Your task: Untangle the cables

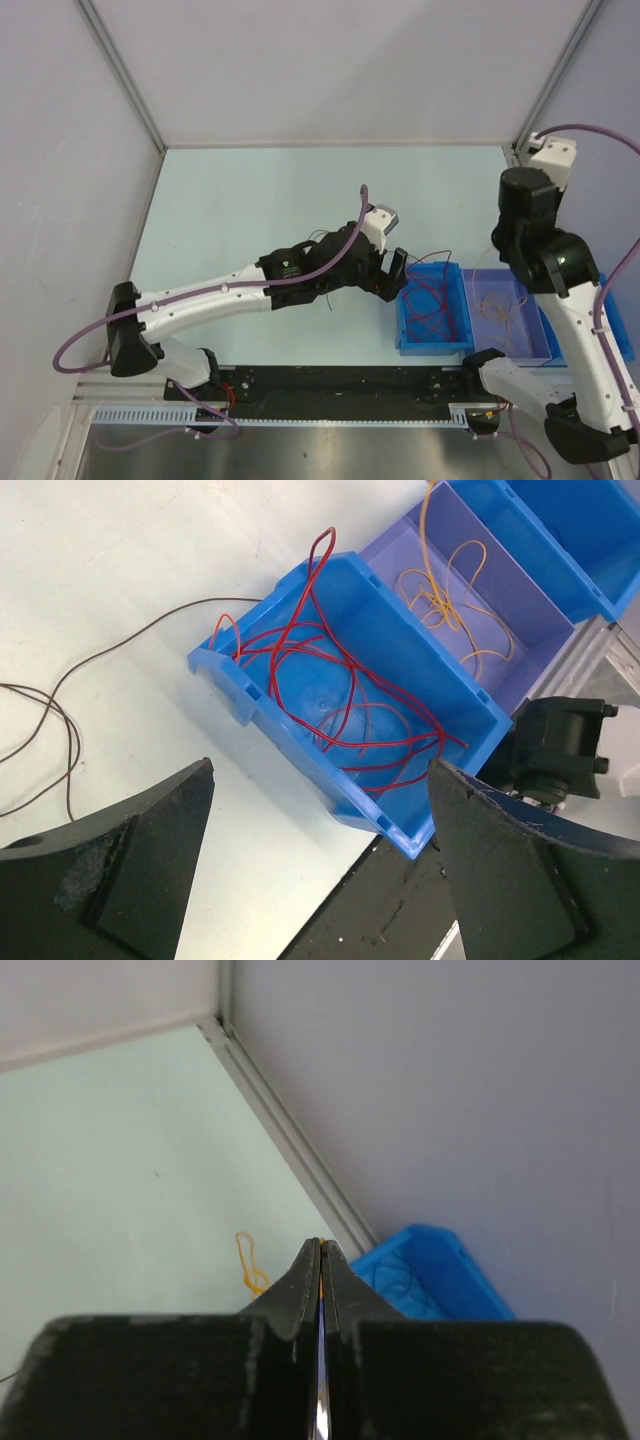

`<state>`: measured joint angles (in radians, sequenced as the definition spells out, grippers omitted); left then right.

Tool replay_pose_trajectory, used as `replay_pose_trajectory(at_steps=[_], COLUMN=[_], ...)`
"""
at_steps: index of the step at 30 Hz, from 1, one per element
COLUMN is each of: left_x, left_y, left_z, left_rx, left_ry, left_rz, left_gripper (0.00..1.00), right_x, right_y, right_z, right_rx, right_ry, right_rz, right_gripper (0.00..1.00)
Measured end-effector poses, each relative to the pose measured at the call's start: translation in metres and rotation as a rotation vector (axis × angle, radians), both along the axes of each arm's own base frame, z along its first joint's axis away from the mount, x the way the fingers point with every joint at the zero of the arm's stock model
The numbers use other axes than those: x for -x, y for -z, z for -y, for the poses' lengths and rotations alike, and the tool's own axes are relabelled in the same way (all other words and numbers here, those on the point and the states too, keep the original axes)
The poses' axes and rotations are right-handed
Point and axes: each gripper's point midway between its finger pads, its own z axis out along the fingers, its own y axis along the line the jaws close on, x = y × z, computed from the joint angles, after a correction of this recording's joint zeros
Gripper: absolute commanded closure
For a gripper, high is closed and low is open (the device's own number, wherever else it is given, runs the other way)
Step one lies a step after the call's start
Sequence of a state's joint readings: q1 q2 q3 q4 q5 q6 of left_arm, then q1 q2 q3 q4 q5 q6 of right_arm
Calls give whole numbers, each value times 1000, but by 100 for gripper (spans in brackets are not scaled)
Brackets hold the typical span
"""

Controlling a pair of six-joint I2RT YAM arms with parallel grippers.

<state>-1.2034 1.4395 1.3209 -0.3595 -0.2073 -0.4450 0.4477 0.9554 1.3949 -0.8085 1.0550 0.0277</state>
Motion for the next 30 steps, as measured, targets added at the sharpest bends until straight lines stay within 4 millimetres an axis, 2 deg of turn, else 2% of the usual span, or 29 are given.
replay_pose_trajectory(at_steps=[3,5,6,16,18,25,30], left_x=[0,1,1,4,5,3,1], left_y=[-3,-6,-7,-18,-17,-8,0], left_z=[-1,-3,-3,-18,-20,-36,-56], left_rx=[5,12,14,27,27,5,-5], left_ry=[0,0,0,-6,-9,-41,-74], left_rz=[2,5,7,18,19,26,31], left_gripper=[8,8,8,8,8,6,2], right_x=[-9,-5,-3,26,31,44,49], right_y=[9,15,17,37,48,112,143], right_z=[21,41,43,35,33,25,20], right_rx=[-119,-219,-248,-438,-464,-567,-620], right_ry=[40,98,104,114,124,197,239], right_rz=[-23,-5,1,43,34,-65,-99], right_gripper=[100,100,100,100,100,100,100])
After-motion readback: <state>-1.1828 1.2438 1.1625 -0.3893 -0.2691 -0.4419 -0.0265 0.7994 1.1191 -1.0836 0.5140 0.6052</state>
